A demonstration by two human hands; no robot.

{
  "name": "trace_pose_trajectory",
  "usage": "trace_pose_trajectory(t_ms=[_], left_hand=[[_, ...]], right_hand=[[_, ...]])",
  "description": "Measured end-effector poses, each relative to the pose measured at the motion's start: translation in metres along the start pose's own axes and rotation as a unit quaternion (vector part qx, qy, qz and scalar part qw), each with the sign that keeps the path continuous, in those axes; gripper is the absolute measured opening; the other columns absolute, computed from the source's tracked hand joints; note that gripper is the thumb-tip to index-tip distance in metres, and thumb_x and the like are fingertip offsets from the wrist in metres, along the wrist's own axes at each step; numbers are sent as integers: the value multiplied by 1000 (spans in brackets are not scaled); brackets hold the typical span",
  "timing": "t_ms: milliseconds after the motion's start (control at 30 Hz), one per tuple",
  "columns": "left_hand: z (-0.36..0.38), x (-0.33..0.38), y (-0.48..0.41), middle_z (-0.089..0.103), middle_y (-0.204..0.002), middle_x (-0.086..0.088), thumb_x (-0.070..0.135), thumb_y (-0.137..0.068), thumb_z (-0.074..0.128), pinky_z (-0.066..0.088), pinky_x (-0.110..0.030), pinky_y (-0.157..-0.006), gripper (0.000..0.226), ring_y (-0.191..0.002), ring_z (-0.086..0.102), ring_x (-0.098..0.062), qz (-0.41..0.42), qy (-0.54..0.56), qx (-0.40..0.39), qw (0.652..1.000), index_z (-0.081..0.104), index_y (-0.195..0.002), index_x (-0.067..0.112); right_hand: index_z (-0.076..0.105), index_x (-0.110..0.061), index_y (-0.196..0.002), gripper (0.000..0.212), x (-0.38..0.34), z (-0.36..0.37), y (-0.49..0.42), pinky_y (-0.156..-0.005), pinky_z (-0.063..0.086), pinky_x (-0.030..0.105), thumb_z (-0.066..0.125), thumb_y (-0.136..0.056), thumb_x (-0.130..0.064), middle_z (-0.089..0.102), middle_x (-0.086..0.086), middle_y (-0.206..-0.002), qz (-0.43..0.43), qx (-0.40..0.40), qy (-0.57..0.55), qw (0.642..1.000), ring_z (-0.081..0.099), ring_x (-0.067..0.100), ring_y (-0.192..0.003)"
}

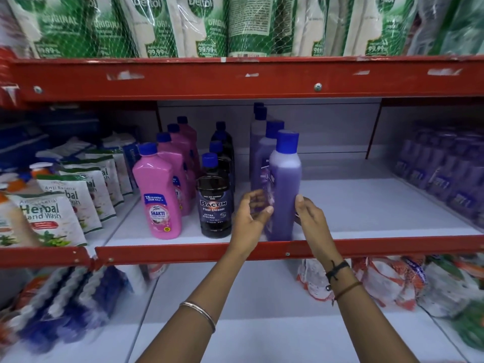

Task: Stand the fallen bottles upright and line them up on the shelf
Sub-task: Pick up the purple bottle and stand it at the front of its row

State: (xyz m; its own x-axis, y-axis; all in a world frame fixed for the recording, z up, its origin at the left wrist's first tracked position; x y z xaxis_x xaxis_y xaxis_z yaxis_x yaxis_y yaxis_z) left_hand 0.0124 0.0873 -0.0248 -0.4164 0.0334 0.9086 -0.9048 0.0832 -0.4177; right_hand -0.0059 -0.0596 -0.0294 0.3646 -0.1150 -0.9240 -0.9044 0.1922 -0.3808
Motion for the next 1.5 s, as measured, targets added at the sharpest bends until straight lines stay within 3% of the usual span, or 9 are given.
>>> trace_pose_trajectory(t_ms=[67,167,433,633,733,933,1033,1133,1500], left_hand=[[3,0,-2,54,-126,-1,11,-78,71,46,-16,-92,56,-109,56,-5,-22,-5,-20,1000,43,-126,20],[4,-3,-3,46,-138,2,27,-76,72,41,-28,-104,73,-124,47,-11,-40,-45,-44,997,32,-137,23],[5,2,2,44,-142,-5,42,-95,35,40,-34,-107,47,-128,46,-16,-42,-35,15,998,35,-137,23],[3,4,12,47,-135,2,66,-82,23,35,-45,-112,62,-128,43,-14,-14,-30,57,998,41,-129,30],[0,7,15,46,-129,17,71,-80,21,33,-47,-113,38,-130,42,-14,-10,-18,53,998,38,-112,60],[7,19,17,21,-154,12,95,-54,16,21,-43,-120,108,-141,22,-7,-46,-11,-27,999,17,-145,37],[9,20,22,14,-156,13,97,-49,8,11,-42,-122,111,-137,11,0,-57,-47,-41,996,7,-145,41],[9,22,27,9,-156,15,99,-45,5,5,-38,-121,113,-139,5,0,-70,-59,-52,994,5,-144,44],[8,21,45,7,-158,16,96,-53,7,11,-51,-120,87,-147,6,-11,-77,-59,-70,993,5,-134,63]], right_hand=[[58,-18,-110,51,-7,3,3,-80,55,25,49,-80,-58,67,-1,-108,5,-28,-22,999,65,14,-98],[51,-14,-114,47,-10,1,0,-73,55,20,51,-80,-47,65,-6,-105,2,-39,-35,999,65,9,-95],[53,-8,-112,27,-14,-11,-13,-66,53,12,48,-94,-26,65,0,-100,-15,3,2,1000,66,1,-81],[54,-14,-102,18,-9,-10,-18,-78,54,30,43,-97,-27,63,3,-97,9,13,-4,1000,61,20,-91],[57,-16,-114,30,-10,-9,-11,-74,55,16,34,-99,-29,65,-2,-102,17,22,-19,999,64,13,-93],[49,-5,-133,74,-12,-9,5,-85,49,12,26,-87,-58,58,12,-131,34,44,-80,995,59,20,-115],[49,-6,-133,110,-19,-6,9,-87,49,12,33,-60,-87,58,5,-126,27,32,-80,996,59,18,-117],[50,-9,-134,121,-20,-8,13,-84,51,10,35,-49,-95,60,3,-124,21,23,-74,997,60,16,-113],[52,-11,-132,78,-23,-18,31,-78,50,9,24,-79,-61,60,13,-129,24,25,-39,999,60,18,-113]])
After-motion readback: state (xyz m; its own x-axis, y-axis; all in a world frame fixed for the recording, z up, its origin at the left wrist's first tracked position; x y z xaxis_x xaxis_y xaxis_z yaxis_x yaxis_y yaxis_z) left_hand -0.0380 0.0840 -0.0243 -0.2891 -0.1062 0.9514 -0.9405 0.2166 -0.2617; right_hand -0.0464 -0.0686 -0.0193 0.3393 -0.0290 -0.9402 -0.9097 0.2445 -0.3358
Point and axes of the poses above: each hand's wrist, its own y-axis away from the middle knuckle, its own z-axis out of the palm, x = y × z, the point moved 4 cm from there along -y, towards the middle knuckle
